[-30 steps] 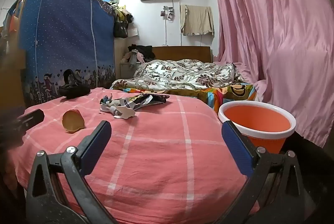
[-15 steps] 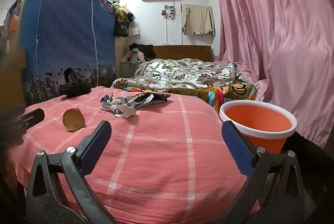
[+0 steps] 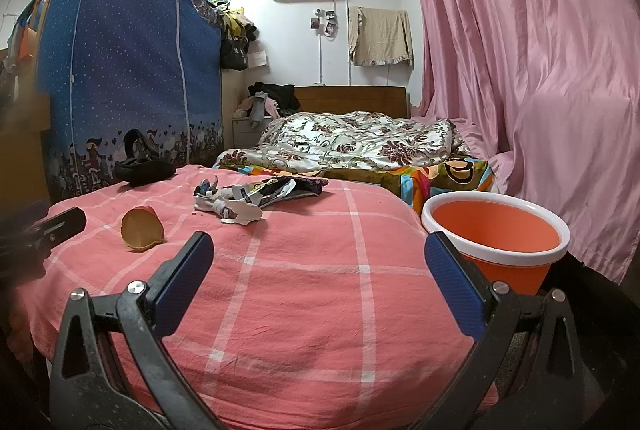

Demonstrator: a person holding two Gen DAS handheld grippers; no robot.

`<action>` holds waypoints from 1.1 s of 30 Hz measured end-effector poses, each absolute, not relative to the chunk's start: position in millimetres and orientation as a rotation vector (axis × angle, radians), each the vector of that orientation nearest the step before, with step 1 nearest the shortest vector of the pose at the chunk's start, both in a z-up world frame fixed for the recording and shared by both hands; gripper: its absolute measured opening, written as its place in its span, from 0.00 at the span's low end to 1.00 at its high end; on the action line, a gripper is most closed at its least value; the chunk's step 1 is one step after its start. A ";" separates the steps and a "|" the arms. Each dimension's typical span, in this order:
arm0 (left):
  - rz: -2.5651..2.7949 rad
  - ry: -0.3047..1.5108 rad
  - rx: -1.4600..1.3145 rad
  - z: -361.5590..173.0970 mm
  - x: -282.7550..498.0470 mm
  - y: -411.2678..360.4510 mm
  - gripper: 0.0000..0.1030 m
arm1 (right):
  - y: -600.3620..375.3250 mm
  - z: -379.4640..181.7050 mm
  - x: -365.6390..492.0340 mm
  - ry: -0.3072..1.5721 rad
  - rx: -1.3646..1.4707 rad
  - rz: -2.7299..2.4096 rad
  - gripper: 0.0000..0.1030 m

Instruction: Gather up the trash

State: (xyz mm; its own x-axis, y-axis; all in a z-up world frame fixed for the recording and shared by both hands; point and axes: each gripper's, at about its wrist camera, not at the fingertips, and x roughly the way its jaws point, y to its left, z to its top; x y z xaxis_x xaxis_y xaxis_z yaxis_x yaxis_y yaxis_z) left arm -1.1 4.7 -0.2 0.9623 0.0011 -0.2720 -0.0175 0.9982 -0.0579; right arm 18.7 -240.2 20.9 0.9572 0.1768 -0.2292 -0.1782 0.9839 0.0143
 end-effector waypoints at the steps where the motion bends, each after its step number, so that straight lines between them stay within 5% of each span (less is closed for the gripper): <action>1: 0.009 0.276 -0.061 -0.1 -1.0 4.2 0.98 | -240.2 20.8 18.7 0.232 -0.007 0.180 1.00; 33: 0.008 0.278 -0.057 -1.3 1.0 4.1 0.98 | -239.7 20.3 19.6 0.235 -0.007 0.180 1.00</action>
